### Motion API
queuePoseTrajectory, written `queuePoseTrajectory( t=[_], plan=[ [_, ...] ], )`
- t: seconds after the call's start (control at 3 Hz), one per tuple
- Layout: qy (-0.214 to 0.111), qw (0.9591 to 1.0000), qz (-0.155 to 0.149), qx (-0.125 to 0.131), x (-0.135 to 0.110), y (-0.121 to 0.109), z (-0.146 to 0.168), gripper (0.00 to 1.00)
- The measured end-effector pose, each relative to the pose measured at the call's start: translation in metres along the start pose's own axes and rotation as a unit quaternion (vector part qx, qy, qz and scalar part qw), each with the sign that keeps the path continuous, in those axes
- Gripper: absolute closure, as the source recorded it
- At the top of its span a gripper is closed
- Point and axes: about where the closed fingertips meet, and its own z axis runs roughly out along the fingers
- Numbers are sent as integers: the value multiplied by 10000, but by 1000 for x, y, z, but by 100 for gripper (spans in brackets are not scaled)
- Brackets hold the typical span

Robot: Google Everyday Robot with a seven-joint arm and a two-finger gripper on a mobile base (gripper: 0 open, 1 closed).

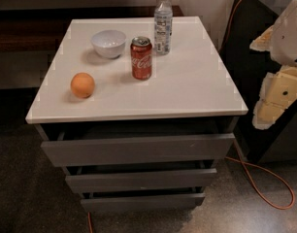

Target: Place coke can into middle drawer

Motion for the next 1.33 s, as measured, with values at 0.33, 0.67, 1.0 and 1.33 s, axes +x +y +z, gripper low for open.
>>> queuePoseTrajectory(
  t=[0.33, 0.67, 1.0, 1.33],
  plan=[
    [-2, 10000, 17, -31, -1, 2, 1, 0],
    [-8, 9999, 74, -139, -4, 7, 5, 0],
    [-253, 9990, -155, -321, -17, 31, 20, 0],
    [-598, 9956, -471, -547, -27, 65, 49, 0]
  ],
)
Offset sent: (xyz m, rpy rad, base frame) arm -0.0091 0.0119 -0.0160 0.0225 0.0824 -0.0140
